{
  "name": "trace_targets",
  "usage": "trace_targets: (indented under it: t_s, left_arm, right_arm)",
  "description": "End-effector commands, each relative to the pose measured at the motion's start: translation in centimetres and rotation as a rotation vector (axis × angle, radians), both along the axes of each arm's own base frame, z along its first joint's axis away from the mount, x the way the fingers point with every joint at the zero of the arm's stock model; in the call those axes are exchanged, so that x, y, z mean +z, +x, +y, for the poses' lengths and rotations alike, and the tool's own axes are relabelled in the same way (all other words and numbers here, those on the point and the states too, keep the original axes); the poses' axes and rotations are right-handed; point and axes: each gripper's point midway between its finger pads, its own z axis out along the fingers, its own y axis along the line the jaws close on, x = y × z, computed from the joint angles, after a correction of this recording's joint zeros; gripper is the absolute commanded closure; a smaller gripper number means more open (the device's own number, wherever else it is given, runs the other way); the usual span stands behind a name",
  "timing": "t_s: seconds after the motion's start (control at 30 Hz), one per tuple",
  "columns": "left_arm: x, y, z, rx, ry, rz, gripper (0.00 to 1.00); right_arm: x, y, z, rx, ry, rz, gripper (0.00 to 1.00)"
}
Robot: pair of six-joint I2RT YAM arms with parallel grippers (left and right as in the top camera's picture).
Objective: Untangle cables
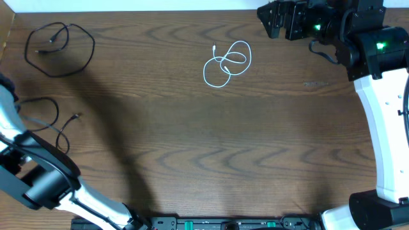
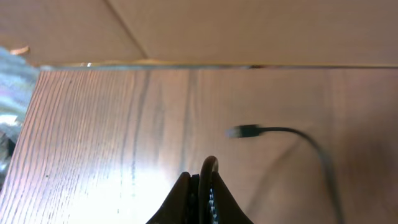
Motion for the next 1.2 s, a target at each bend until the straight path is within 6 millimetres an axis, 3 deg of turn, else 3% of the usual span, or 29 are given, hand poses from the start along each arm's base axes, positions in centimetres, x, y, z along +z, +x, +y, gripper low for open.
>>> trace_targets:
  t_s: [0.0, 0.13, 0.23, 0.3, 0.5, 0.63, 0.97, 1.03, 1.17]
  left_arm:
    - [-3.8, -2.2, 1.5, 0.052, -0.064, 0.048, 0.92]
    - [-6.6, -0.3, 1.7, -0.106, -0.191, -0.018, 0.91]
    - [-7.0, 1.9, 1.6, -0.247, -0.245, -0.100, 0.71]
    - [-6.8, 2.0, 1.8, -0.254, -0.236, -0.106, 0.51]
    - [-6.0, 2.5, 2.7, -0.350, -0.193, -0.061, 0.28]
    - [-3.8, 3.2, 3.4, -0.389, -0.141, -0.068, 0.27]
    - [8.9, 4.5, 4.9, -0.410, 0.177, -0.247, 0.22]
    - [9.6, 4.5, 4.8, -0.413, 0.188, -0.254, 0.22]
    - [9.0, 4.3, 4.4, -0.415, 0.163, -0.245, 0.22]
  right_arm:
    - [-0.3, 0.1, 0.1, -0.003, -0.007, 0.008, 0.01]
    - [-0.2, 0.2, 0.1, -0.003, -0.005, 0.003, 0.01]
    - [-0.1, 0.3, 0.1, -0.003, -0.004, -0.002, 0.01]
    - [-0.1, 0.2, 0.1, -0.003, -0.004, -0.002, 0.01]
    - [-0.1, 0.2, 0.1, -0.002, -0.004, -0.001, 0.01]
    - [-0.1, 0.3, 0.1, -0.003, -0.003, -0.004, 0.01]
    - [-0.1, 0.2, 0.1, -0.003, -0.004, -0.001, 0.01]
    - [-0.1, 0.2, 0.1, -0.003, -0.004, -0.001, 0.01]
    - [-0.1, 0.2, 0.1, -0.003, -0.004, -0.003, 0.01]
